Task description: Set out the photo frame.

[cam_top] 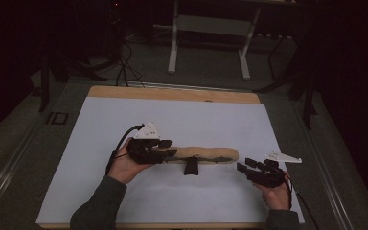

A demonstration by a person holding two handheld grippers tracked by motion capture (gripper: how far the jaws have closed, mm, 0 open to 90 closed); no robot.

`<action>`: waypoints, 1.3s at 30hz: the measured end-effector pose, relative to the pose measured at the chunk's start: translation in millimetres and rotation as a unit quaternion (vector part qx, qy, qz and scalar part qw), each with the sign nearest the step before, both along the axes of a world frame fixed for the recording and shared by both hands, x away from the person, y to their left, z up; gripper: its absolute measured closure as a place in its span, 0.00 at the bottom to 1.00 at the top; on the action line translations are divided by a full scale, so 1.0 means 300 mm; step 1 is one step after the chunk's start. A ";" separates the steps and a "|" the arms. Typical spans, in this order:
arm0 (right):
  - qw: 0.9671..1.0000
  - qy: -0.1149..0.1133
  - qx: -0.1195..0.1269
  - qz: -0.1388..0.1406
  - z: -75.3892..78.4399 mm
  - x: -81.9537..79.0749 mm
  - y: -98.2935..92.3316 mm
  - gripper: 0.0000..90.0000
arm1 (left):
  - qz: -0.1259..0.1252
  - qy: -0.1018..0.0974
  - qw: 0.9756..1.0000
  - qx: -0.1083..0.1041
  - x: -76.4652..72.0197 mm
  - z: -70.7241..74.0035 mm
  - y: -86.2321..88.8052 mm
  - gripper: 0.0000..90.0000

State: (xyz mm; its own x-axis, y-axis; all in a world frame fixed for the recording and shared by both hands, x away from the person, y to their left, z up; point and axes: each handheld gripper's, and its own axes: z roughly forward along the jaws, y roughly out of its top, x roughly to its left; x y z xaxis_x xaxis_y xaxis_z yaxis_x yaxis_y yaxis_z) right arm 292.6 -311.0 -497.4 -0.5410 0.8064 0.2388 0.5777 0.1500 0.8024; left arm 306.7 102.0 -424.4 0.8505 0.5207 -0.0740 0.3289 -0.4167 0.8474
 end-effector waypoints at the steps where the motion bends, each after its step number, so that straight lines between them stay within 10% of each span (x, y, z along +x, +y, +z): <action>1: 1.000 0.000 -0.001 -0.001 -0.001 0.000 -0.001 0.58 | 0.002 0.001 1.000 -0.002 -0.005 -0.003 0.007 0.69; 22: 0.999 -0.018 -0.017 -0.034 0.038 0.020 -0.018 1.00 | 0.025 0.029 0.999 -0.005 -0.076 -0.146 0.066 0.75; 39: 0.999 -0.042 -0.003 -0.024 0.104 0.092 0.037 1.00 | 0.080 0.027 0.996 0.028 -0.063 -0.211 0.066 1.00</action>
State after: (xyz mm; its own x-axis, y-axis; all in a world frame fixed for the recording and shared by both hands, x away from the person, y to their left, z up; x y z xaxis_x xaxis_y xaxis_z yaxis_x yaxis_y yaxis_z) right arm 320.2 -299.9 -466.1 -0.5194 0.8334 0.1889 0.5142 0.1283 0.8480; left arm 287.7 121.8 -487.8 0.7515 0.6544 -0.0841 0.4392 -0.4011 0.8038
